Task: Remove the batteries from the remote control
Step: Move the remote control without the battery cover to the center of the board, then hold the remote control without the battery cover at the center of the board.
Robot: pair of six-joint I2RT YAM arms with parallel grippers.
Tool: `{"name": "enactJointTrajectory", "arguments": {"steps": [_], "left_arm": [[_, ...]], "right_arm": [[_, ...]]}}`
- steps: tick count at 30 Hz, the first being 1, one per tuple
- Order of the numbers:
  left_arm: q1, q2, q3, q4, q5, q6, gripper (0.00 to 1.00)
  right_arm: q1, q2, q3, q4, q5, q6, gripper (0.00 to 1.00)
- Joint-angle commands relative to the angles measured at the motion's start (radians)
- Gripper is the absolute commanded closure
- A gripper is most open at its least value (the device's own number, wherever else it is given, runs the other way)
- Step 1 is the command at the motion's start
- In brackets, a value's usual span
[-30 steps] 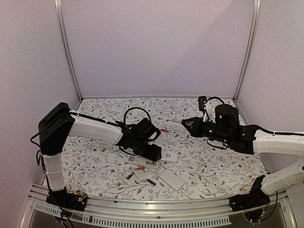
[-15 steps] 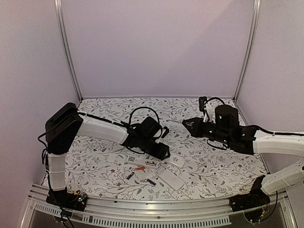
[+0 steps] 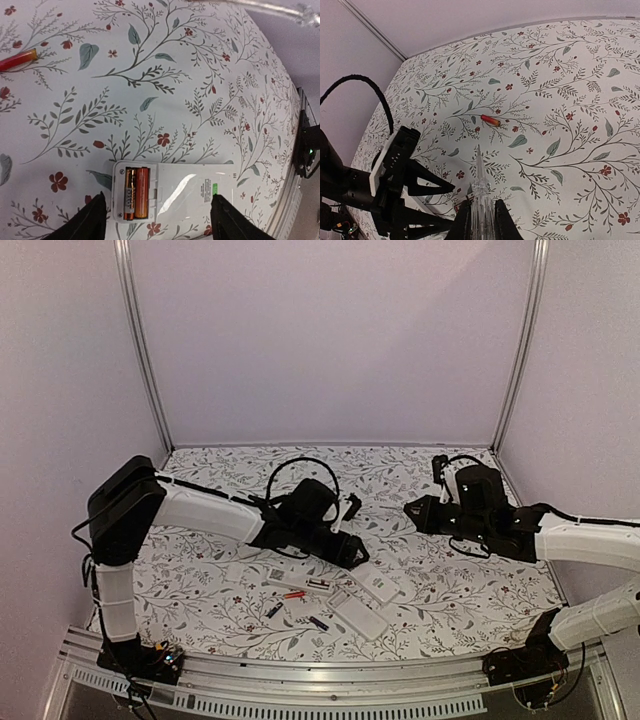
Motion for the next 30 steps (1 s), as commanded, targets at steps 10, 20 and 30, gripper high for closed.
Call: {"name": "enactJointTrajectory", "arguments": {"steps": [10,20,30], "left_arm": [[0.041,-0.140,-0.240,0.120,0.184,-0.323,0.54],[0.042,-0.102,-0.229,0.148,0.178,-0.341,0.58],[0.042,-0.048,-0.175,0.109,0.155,-0.312,0.64]], "right_arm": [[-0.004,0.075,-0.007,-0.106,-0.271,-0.199,1.00],[-0.003,0.151,0.002,-0.080,-0.274,-0.221,1.00],[-0.003,0.199,0.016,-0.065,-0.279,-0.233,1.00]]}}
